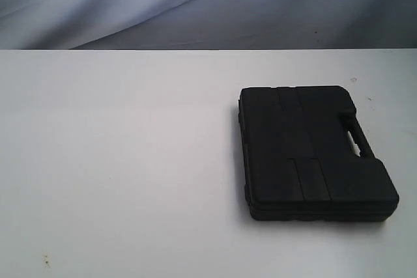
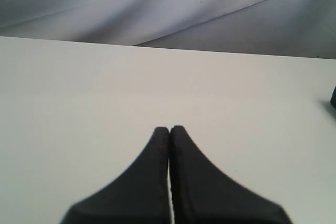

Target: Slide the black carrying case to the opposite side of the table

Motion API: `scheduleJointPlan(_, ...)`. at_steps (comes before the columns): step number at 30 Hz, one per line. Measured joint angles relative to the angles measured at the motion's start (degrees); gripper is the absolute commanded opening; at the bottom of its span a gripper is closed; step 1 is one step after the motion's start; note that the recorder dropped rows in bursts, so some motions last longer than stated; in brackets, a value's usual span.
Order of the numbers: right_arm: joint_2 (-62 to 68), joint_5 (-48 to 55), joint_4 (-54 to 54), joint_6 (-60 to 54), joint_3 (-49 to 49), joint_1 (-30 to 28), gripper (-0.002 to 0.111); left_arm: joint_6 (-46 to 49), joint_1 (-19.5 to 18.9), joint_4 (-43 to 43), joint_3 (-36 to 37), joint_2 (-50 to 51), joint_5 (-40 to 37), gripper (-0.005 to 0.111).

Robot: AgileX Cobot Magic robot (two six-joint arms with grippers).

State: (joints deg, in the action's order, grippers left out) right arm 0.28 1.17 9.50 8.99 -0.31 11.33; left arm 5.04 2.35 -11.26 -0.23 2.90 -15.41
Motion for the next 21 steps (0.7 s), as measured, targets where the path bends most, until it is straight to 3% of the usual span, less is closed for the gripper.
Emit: scheduleJointPlan(21,0.0,11.9,2.6,1.2,0.1,0.0,0.000,0.0,0.0,0.0,0.0,0.0,0.0,0.000)
